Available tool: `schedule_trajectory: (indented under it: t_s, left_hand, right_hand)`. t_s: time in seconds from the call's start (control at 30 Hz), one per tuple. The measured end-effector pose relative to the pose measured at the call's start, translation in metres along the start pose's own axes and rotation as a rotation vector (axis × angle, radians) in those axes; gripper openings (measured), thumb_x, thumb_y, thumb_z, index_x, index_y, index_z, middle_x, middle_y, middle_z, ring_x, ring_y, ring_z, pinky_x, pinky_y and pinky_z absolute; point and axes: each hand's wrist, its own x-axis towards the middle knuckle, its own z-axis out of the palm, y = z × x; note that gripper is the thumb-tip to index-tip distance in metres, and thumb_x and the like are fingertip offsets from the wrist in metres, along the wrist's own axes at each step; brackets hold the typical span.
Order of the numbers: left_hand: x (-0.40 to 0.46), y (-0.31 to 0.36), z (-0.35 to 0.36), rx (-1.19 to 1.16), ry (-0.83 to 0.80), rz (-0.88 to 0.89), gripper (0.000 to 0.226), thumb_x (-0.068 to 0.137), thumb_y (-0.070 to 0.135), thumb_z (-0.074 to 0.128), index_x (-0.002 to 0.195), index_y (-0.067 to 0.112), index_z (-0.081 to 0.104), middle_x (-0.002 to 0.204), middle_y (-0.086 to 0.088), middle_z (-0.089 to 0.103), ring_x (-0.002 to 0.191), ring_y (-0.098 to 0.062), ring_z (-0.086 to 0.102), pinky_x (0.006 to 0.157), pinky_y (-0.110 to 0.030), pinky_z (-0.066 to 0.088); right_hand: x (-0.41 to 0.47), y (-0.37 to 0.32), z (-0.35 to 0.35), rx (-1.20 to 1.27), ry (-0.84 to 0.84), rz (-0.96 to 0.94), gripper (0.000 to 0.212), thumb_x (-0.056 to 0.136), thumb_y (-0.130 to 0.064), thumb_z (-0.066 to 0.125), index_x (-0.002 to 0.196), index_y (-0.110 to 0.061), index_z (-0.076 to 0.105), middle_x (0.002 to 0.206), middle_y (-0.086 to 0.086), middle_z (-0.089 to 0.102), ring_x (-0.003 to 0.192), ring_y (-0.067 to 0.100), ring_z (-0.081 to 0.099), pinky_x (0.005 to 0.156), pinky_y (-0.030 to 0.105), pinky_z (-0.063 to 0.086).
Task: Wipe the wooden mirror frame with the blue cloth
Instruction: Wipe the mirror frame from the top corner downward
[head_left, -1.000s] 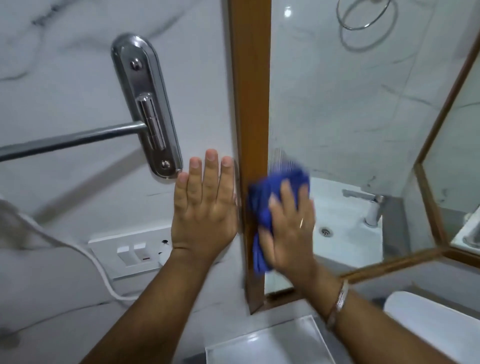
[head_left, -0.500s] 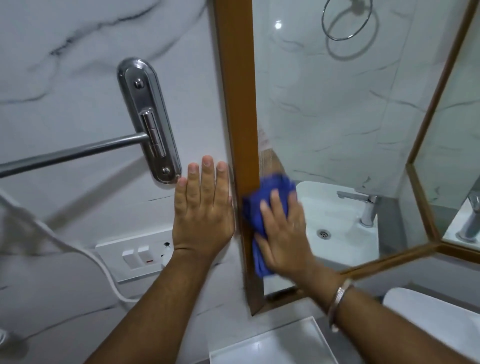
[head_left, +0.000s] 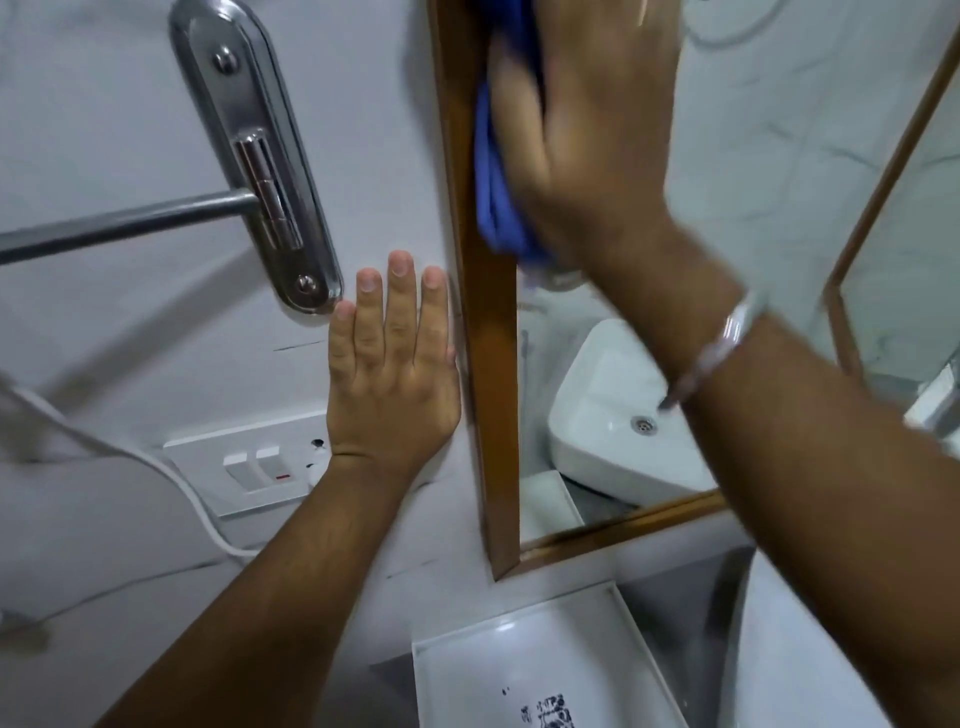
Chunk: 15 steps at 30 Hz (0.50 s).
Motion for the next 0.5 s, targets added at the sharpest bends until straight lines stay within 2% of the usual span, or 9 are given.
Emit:
schedule_trajectory:
  t_s: [0.03, 0.1, 0.17, 0.2, 0.27, 0.33, 0.37, 0.43, 0.5]
  left_hand:
    - [0.001, 0.001, 0.0, -0.001, 0.003, 0.005, 0.063, 0.102, 0.028, 0.04, 0.155, 0.004, 0.016, 0.156, -0.019, 0.014, 0.145, -0.037, 0.021, 0.122, -0.046, 0.005]
    - [0.001, 0.002, 0.0, -0.014, -0.001, -0.001, 0.062, 0.102, 0.028, 0.04, 0.155, 0.002, 0.018, 0.157, -0.021, 0.023, 0.144, -0.04, 0.027, 0.121, -0.047, 0.006]
    - [0.001, 0.001, 0.0, -0.016, -0.028, -0.009, 0.064, 0.102, 0.029, 0.04, 0.155, 0.002, 0.016, 0.156, -0.025, 0.032, 0.143, -0.043, 0.028, 0.121, -0.048, 0.005]
    - [0.0, 0.002, 0.001, -0.001, -0.043, -0.007, 0.066, 0.102, 0.029, 0.039, 0.156, 0.002, 0.012, 0.155, -0.027, 0.033, 0.143, -0.044, 0.026, 0.122, -0.048, 0.004]
    - [0.001, 0.0, 0.0, 0.042, -0.072, -0.007, 0.069, 0.102, 0.03, 0.04, 0.156, 0.003, 0.009, 0.155, -0.028, 0.032, 0.143, -0.044, 0.023, 0.122, -0.047, 0.002]
    - [0.003, 0.001, -0.002, 0.073, -0.094, -0.004, 0.068, 0.101, 0.03, 0.04, 0.156, 0.002, 0.013, 0.155, -0.03, 0.031, 0.143, -0.044, 0.021, 0.122, -0.047, 0.0]
    - [0.004, 0.001, -0.003, 0.079, -0.101, -0.003, 0.067, 0.101, 0.03, 0.041, 0.155, 0.001, 0.014, 0.155, -0.03, 0.031, 0.143, -0.044, 0.02, 0.122, -0.047, -0.001]
    - [0.005, 0.002, -0.004, 0.094, -0.115, 0.007, 0.067, 0.1, 0.029, 0.042, 0.154, 0.0, 0.016, 0.154, -0.032, 0.031, 0.143, -0.045, 0.019, 0.122, -0.046, -0.002]
    - [0.006, 0.001, -0.007, 0.086, -0.129, 0.014, 0.067, 0.1, 0.028, 0.043, 0.154, -0.002, 0.016, 0.154, -0.033, 0.03, 0.143, -0.045, 0.018, 0.122, -0.045, -0.003]
  right_hand:
    - [-0.022, 0.003, -0.002, 0.028, -0.029, -0.006, 0.046, 0.083, -0.02, 0.061, 0.124, 0.003, 0.055, 0.128, 0.026, 0.057, 0.126, 0.03, 0.042, 0.109, 0.042, 0.034]
    - [-0.102, -0.006, -0.012, 0.019, -0.234, 0.069, 0.066, 0.083, -0.022, 0.06, 0.143, -0.008, 0.035, 0.149, 0.022, 0.034, 0.144, 0.037, 0.014, 0.118, 0.054, 0.016]
    - [-0.206, -0.02, -0.031, -0.002, -0.48, 0.209, 0.071, 0.086, -0.031, 0.053, 0.147, -0.02, 0.019, 0.154, 0.014, 0.019, 0.146, 0.037, -0.001, 0.117, 0.058, 0.01]
    - [-0.254, -0.027, -0.04, -0.023, -0.569, 0.263, 0.067, 0.089, -0.035, 0.048, 0.146, -0.021, 0.016, 0.153, 0.014, 0.016, 0.143, 0.041, 0.0, 0.113, 0.062, 0.014]
    - [-0.336, -0.038, -0.054, -0.054, -0.686, 0.309, 0.054, 0.099, -0.039, 0.029, 0.146, -0.015, 0.015, 0.156, 0.018, 0.008, 0.138, 0.05, 0.004, 0.107, 0.068, 0.022]
    - [-0.387, -0.049, -0.061, -0.087, -0.839, 0.336, 0.052, 0.102, -0.037, 0.013, 0.141, -0.004, 0.024, 0.155, 0.026, 0.002, 0.135, 0.056, 0.003, 0.107, 0.066, 0.021]
    - [-0.402, -0.052, -0.062, -0.086, -0.908, 0.375, 0.052, 0.103, -0.036, 0.011, 0.135, 0.0, 0.03, 0.15, 0.03, 0.011, 0.136, 0.056, 0.001, 0.108, 0.065, 0.02]
    - [-0.418, -0.053, -0.062, -0.096, -0.963, 0.435, 0.051, 0.103, -0.037, 0.013, 0.133, 0.0, 0.032, 0.142, 0.029, 0.025, 0.142, 0.049, -0.011, 0.112, 0.06, 0.007]
    - [-0.421, -0.047, -0.06, -0.102, -0.938, 0.455, 0.053, 0.103, -0.039, 0.015, 0.141, -0.005, 0.028, 0.153, 0.024, 0.016, 0.144, 0.043, -0.015, 0.114, 0.054, 0.001]
